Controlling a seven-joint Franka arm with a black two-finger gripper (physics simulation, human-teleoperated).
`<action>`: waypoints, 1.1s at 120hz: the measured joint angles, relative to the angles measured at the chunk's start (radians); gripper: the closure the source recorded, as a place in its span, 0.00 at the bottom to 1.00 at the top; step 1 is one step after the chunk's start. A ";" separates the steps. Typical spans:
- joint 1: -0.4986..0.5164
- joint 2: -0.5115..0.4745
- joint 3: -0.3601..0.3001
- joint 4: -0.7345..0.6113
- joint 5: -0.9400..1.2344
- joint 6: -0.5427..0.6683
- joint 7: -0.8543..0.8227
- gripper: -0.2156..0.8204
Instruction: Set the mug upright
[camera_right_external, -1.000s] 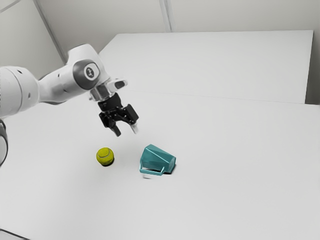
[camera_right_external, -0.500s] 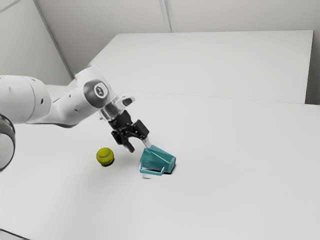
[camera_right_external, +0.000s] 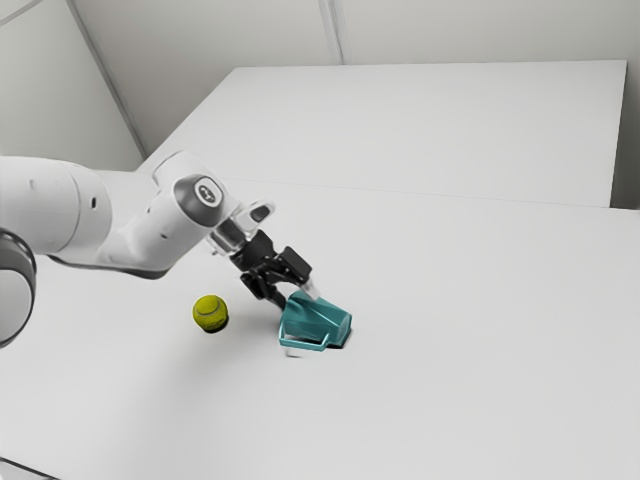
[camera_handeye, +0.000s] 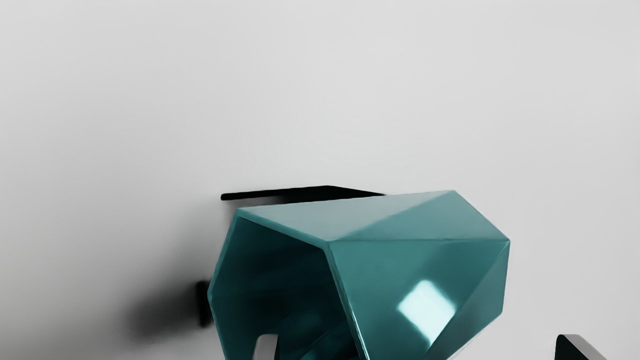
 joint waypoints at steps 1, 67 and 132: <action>0.000 0.000 0.000 -0.001 -0.004 0.001 0.002 0.21; -0.009 0.018 -0.001 -0.031 -0.136 0.023 0.115 0.24; -0.017 0.017 -0.001 -0.037 -0.176 0.025 0.170 0.58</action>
